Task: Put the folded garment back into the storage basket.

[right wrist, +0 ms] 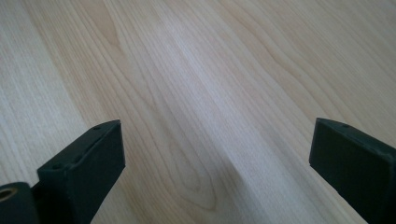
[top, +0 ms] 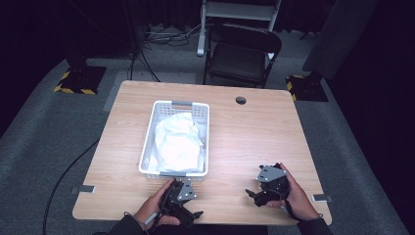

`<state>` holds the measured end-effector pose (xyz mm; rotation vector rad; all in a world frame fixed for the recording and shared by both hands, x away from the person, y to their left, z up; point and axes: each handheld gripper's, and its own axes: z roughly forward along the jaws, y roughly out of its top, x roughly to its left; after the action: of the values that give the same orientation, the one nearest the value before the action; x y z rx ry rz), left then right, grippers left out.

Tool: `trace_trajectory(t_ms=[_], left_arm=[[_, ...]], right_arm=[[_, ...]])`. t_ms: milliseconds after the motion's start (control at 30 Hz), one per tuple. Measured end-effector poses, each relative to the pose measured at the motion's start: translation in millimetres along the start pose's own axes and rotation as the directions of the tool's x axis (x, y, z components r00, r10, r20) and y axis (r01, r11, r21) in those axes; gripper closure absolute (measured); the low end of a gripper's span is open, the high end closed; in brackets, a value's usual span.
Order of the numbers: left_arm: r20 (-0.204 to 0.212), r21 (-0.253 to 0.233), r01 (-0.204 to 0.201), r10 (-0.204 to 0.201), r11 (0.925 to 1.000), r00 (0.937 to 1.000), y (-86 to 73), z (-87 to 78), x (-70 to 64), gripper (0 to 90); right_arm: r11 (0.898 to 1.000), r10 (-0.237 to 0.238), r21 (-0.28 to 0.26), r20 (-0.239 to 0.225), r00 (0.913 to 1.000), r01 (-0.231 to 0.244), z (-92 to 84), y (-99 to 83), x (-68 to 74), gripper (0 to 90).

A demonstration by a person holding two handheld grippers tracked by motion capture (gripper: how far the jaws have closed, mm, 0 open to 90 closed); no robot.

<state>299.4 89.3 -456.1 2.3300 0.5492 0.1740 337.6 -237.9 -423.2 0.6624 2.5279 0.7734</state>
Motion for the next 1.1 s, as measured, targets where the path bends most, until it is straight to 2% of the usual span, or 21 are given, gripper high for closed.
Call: trace_trajectory(t_ms=[167,500,567,600,633,667,833,1100], left_arm=[[-0.002,-0.005,0.0,0.0,1.0,1.0,-0.3,0.1,0.0,2.6],[-0.004,-0.003,0.003,-0.003,1.0,1.0,-0.5,0.0,0.3,2.3],[-0.004,-0.003,0.003,-0.003,1.0,1.0,-0.5,0.0,0.4,2.3],[-0.004,-0.003,0.003,-0.003,1.0,1.0,-0.5,0.0,0.4,2.3],[-0.003,-0.003,0.002,-0.002,1.0,1.0,-0.6,0.0,0.4,2.3],[-0.003,-0.003,0.002,-0.002,1.0,1.0,-0.6,0.0,0.4,2.3],[-0.003,-0.004,0.002,-0.002,1.0,1.0,-0.6,0.0,0.5,2.3],[-0.004,-0.003,0.0,-0.001,1.0,1.0,-0.6,0.0,0.6,2.3]], right_arm=[[1.0,0.009,0.003,0.008,0.9999,-0.009,-1.1,-7.8,1.0,3.5],[0.997,0.082,-0.009,-0.017,0.9965,-0.082,-5.3,-31.0,3.1,2.9],[0.992,0.123,-0.026,-0.034,0.9918,-0.124,-7.6,-38.6,2.2,2.7],[0.992,0.123,-0.026,-0.034,0.9918,-0.124,-7.6,-38.6,2.2,2.7],[0.987,0.151,-0.038,-0.047,0.9874,-0.153,-8.9,-44.3,0.8,2.4],[0.987,0.151,-0.038,-0.047,0.9874,-0.153,-8.9,-44.3,0.8,2.4],[0.967,0.24,-0.063,-0.096,0.9659,-0.247,-11.4,-60.1,-3.1,0.9],[0.962,0.259,-0.058,-0.093,0.9613,-0.265,-21.6,-74.4,-7.6,0.8]])
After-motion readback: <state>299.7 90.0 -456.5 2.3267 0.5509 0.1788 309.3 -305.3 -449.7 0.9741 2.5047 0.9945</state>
